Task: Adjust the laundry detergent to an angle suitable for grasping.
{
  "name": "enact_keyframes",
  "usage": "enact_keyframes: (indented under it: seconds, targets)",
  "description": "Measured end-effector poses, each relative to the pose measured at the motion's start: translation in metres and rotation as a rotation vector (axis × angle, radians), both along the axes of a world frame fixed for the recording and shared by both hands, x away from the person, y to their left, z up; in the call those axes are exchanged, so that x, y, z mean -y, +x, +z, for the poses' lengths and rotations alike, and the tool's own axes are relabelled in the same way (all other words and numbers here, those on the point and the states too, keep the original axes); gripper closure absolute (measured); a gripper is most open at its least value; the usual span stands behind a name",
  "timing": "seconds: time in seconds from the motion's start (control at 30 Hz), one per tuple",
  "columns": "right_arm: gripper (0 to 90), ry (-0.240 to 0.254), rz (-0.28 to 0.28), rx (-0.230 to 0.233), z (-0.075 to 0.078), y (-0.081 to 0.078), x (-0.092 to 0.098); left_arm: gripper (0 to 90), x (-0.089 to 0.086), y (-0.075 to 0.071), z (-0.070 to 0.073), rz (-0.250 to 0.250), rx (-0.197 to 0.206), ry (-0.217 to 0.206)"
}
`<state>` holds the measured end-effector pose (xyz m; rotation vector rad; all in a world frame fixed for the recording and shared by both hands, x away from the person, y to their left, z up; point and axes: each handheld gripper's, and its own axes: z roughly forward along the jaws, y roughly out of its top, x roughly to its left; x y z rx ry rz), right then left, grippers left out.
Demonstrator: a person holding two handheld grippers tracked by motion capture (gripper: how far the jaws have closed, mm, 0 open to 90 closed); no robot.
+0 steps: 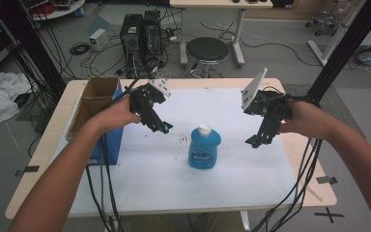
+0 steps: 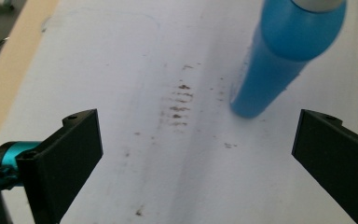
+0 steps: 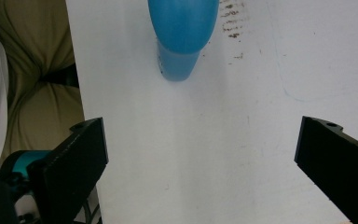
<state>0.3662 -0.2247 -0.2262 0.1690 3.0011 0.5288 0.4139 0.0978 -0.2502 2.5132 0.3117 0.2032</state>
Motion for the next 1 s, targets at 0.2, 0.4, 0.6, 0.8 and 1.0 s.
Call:
enact_keyframes:
  seconds: [0.2, 0.4, 0.6, 0.8, 1.0]
  targets:
    - [1.5, 0.004, 0.000, -0.003, 0.000, 0.002, 0.000, 1.7, 0.001, 0.025, 0.022, -0.010, 0.020, 0.094]
    - [1.5, 0.017, -0.005, -0.002, 0.000, 0.007, -0.001, 1.7, 0.004, 0.049, 0.028, 0.008, 0.018, 0.122]
    - [1.5, 0.018, -0.006, -0.007, -0.001, 0.009, -0.001, 1.7, 0.006, 0.061, 0.023, 0.019, 0.005, 0.146]
    - [1.5, 0.017, -0.008, -0.011, -0.002, 0.012, 0.000, 1.7, 0.007, 0.066, 0.015, -0.039, -0.004, 0.181]
    - [1.5, 0.015, -0.009, -0.016, -0.003, 0.014, 0.001, 1.7, 0.007, 0.070, 0.013, -0.045, -0.006, 0.181]
